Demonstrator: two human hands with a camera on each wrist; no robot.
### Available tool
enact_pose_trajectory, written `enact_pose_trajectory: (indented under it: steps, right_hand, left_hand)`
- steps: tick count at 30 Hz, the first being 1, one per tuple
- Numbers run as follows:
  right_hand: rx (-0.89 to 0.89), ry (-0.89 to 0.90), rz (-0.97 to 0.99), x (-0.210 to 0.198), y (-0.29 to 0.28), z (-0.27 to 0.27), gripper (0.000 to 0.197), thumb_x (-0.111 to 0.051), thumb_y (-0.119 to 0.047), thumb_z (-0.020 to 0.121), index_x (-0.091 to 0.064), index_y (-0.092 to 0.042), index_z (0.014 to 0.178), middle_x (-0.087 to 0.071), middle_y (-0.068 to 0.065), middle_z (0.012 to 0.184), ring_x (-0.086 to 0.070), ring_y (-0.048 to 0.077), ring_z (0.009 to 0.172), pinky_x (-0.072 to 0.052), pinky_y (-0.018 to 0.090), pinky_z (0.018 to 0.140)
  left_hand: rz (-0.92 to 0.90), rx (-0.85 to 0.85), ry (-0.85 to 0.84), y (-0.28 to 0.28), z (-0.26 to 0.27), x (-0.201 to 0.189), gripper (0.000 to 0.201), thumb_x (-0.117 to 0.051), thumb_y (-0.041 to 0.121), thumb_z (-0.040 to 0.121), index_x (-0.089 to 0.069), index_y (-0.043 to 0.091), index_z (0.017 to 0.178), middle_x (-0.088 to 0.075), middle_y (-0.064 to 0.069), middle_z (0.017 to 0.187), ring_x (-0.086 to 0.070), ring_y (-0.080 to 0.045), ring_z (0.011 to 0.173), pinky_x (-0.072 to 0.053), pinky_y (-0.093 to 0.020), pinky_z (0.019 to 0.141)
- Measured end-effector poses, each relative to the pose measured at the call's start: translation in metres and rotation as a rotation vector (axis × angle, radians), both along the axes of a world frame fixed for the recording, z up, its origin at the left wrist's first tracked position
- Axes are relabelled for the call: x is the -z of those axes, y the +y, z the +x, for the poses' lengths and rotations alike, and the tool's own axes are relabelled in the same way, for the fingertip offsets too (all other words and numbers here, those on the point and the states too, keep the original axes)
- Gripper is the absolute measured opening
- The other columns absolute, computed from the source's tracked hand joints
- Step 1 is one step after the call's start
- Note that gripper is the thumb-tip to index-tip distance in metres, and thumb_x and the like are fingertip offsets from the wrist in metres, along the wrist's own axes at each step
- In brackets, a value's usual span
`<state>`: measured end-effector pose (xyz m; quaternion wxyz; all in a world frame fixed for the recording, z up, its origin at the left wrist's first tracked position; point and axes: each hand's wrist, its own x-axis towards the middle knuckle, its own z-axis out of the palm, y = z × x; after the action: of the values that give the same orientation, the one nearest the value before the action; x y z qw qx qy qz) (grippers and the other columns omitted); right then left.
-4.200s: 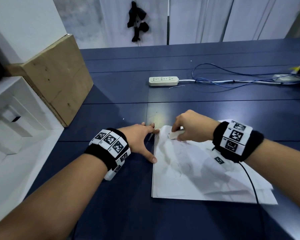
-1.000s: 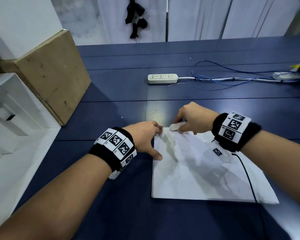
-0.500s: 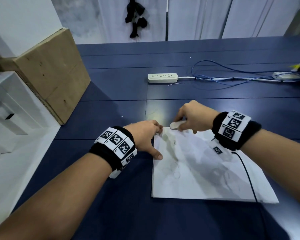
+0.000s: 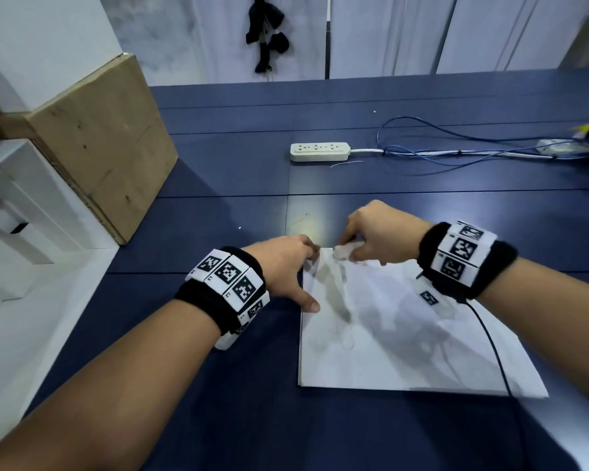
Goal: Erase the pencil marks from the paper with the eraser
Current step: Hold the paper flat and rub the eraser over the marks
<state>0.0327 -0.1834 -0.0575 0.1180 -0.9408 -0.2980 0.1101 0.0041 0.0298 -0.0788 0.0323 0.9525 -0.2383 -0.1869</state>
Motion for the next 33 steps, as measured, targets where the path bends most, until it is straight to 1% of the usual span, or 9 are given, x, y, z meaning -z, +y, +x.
enact_pose_trajectory:
  steps: [2, 6, 10, 13, 16, 19, 22, 26, 33]
  right_hand:
    - [-0.095, 0.051, -0.013, 0.001, -0.004, -0.019, 0.024, -0.071, -0.017, 0.077, -0.076, -0.021, 0.100, -0.059, -0.014, 0.081, -0.062, 0.010, 0.052, -0.057, 0.032, 0.047]
    - [-0.171, 0.237, -0.071, -0.004, -0.006, -0.035, 0.024, -0.075, -0.023, 0.078, -0.075, -0.024, 0.102, -0.065, -0.010, 0.092, -0.065, 0.010, 0.046, -0.057, 0.032, 0.056]
    - [-0.027, 0.063, -0.046, -0.004, -0.002, -0.002, 0.017, -0.073, -0.020, 0.081, -0.076, -0.020, 0.098, -0.070, -0.004, 0.089, -0.065, 0.011, 0.044, -0.053, 0.020, 0.048]
    - [0.040, 0.022, 0.007, 0.000, -0.004, 0.005, 0.016, -0.072, -0.018, 0.080, -0.076, -0.017, 0.095, -0.071, -0.003, 0.086, -0.065, 0.012, 0.043, -0.056, 0.026, 0.048]
    - [-0.075, 0.093, 0.016, -0.001, -0.008, -0.020, 0.020, -0.072, -0.017, 0.079, -0.076, -0.018, 0.099, -0.063, -0.013, 0.086, -0.066, 0.012, 0.047, -0.055, 0.021, 0.052]
    - [-0.184, 0.216, -0.054, -0.004, -0.007, -0.036, 0.020, -0.074, -0.025, 0.081, -0.075, -0.023, 0.101, -0.066, -0.011, 0.092, -0.067, 0.010, 0.049, -0.053, 0.018, 0.055]
    - [-0.105, 0.124, -0.073, -0.001, -0.004, -0.014, 0.022, -0.073, -0.023, 0.080, -0.075, -0.024, 0.102, -0.069, -0.006, 0.089, -0.066, 0.009, 0.046, -0.059, 0.029, 0.057]
    - [0.034, 0.020, -0.028, 0.003, -0.005, 0.010, 0.018, -0.071, -0.020, 0.081, -0.076, -0.019, 0.098, -0.071, -0.002, 0.089, -0.066, 0.012, 0.045, -0.051, 0.018, 0.045]
    - [-0.179, 0.223, -0.075, -0.002, -0.008, -0.032, 0.021, -0.074, -0.027, 0.080, -0.074, -0.027, 0.101, -0.068, -0.009, 0.092, -0.067, 0.009, 0.049, -0.054, 0.020, 0.054]
  left_hand:
    - [-0.018, -0.006, 0.001, 0.000, 0.001, 0.001, 0.104, -0.079, 0.070, 0.055, -0.050, 0.016, 0.139, -0.041, 0.011, 0.140, -0.048, -0.014, 0.126, -0.046, -0.040, 0.101]
    - [-0.013, 0.002, 0.010, 0.000, 0.003, 0.002, 0.108, -0.078, 0.071, 0.053, -0.048, 0.016, 0.140, -0.039, 0.012, 0.143, -0.046, -0.013, 0.128, -0.045, -0.040, 0.103]
    - [0.005, -0.005, 0.010, 0.001, 0.003, 0.002, 0.105, -0.076, 0.075, 0.051, -0.053, 0.017, 0.135, -0.041, 0.013, 0.137, -0.050, -0.015, 0.122, -0.048, -0.042, 0.098]
    - [0.001, -0.006, 0.009, 0.001, 0.003, 0.003, 0.105, -0.077, 0.073, 0.052, -0.051, 0.017, 0.137, -0.040, 0.013, 0.138, -0.048, -0.014, 0.125, -0.047, -0.043, 0.100]
    - [-0.008, -0.007, 0.012, 0.001, 0.003, 0.003, 0.107, -0.078, 0.072, 0.052, -0.049, 0.017, 0.139, -0.040, 0.013, 0.139, -0.048, -0.014, 0.125, -0.046, -0.043, 0.101]
    - [-0.005, -0.002, 0.022, 0.001, 0.004, 0.002, 0.108, -0.078, 0.071, 0.053, -0.047, 0.017, 0.141, -0.038, 0.013, 0.141, -0.046, -0.014, 0.127, -0.045, -0.043, 0.103]
    - [0.007, 0.000, 0.020, -0.001, 0.003, 0.001, 0.107, -0.078, 0.071, 0.054, -0.048, 0.017, 0.140, -0.039, 0.012, 0.140, -0.047, -0.015, 0.126, -0.045, -0.043, 0.102]
    - [0.005, 0.002, 0.007, 0.001, 0.002, 0.001, 0.101, -0.078, 0.070, 0.055, -0.051, 0.016, 0.136, -0.041, 0.011, 0.136, -0.048, -0.016, 0.124, -0.046, -0.042, 0.100]
    - [0.001, -0.004, 0.020, 0.000, 0.004, 0.002, 0.106, -0.079, 0.070, 0.053, -0.048, 0.016, 0.139, -0.041, 0.011, 0.139, -0.048, -0.015, 0.125, -0.046, -0.042, 0.101]
